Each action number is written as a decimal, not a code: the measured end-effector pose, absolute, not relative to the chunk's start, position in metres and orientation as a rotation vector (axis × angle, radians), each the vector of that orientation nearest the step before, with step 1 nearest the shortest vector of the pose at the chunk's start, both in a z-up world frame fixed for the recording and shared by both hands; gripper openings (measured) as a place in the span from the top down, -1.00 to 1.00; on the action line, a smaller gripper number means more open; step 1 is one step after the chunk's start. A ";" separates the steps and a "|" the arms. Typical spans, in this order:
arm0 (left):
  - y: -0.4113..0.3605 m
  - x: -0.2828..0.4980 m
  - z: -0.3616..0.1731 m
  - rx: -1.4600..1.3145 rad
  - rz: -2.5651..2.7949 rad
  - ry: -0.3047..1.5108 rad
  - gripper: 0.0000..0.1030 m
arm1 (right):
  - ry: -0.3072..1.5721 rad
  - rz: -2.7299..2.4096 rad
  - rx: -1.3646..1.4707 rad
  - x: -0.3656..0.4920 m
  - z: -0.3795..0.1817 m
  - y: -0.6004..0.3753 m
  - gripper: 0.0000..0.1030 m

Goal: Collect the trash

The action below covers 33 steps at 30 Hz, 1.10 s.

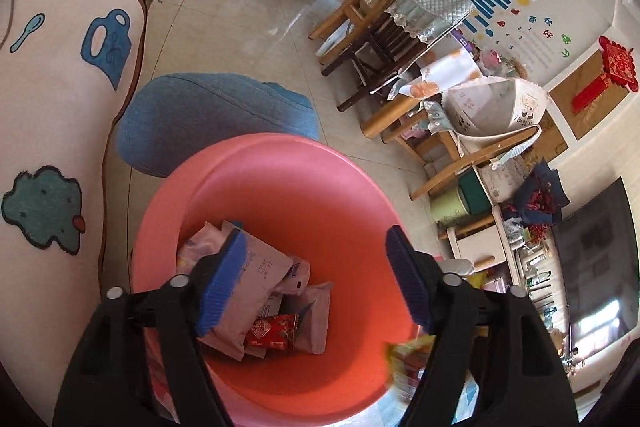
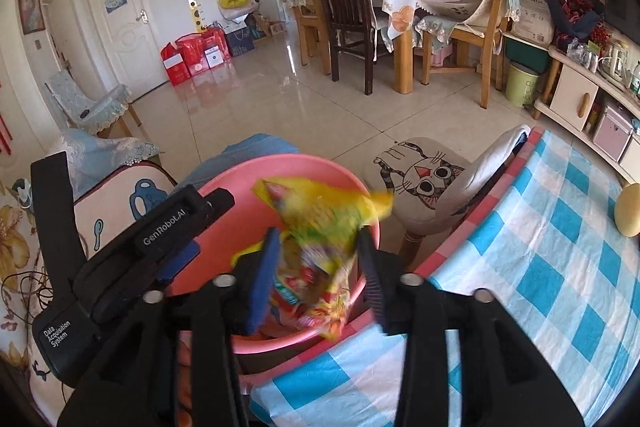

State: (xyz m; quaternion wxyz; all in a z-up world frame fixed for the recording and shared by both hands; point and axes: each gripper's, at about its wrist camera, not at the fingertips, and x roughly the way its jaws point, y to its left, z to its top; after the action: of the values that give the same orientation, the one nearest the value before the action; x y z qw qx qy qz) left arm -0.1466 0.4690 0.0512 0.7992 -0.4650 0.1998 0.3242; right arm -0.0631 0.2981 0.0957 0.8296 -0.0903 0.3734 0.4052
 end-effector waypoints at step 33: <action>0.333 -0.106 0.109 -0.427 0.330 0.428 -0.92 | 0.683 0.440 -0.198 -0.094 0.120 0.108 -0.81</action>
State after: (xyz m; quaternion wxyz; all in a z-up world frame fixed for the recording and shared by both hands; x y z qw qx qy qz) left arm -0.1060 0.3333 0.1088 0.9412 -0.2093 0.2100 0.1619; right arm -0.0936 0.1075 0.1203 0.9138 -0.0961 0.3318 0.2136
